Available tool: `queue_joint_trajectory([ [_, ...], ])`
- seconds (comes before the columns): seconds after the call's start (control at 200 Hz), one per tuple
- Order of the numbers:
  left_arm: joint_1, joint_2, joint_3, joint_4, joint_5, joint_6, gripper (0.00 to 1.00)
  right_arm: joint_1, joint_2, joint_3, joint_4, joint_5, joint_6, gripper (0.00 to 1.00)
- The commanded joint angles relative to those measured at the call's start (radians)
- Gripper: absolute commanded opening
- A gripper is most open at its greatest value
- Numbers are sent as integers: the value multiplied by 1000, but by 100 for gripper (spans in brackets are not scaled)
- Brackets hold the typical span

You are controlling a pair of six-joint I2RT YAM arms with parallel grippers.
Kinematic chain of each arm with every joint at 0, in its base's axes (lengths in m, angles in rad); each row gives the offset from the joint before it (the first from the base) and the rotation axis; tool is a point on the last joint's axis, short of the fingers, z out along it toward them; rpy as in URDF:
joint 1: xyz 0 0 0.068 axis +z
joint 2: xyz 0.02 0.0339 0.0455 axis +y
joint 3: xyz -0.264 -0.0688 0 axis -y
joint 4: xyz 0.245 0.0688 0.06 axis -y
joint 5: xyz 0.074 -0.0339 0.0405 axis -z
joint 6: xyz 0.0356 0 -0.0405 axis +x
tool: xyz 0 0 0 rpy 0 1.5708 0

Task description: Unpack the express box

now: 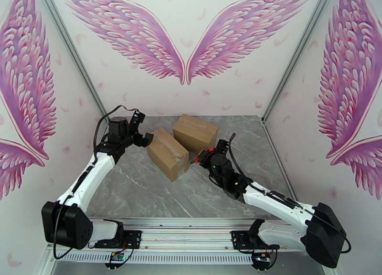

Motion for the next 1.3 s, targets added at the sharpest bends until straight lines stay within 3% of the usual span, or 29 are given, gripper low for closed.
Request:
queue_joint_trajectory([
  [0.0, 22, 82, 86, -24, 100, -147, 99, 11, -4, -15, 144, 36, 24, 0],
  [0.12, 35, 156, 127, -56, 182, -196, 99, 12, 2, -19, 182, 34, 17, 0],
  [0.32, 36, 184, 106, -55, 222, -241, 99, 11, 22, -17, 221, 20, 20, 0],
  [1.294, 35, 196, 10, -41, 206, -252, 98, 12, 150, -40, 317, 18, 148, 0],
])
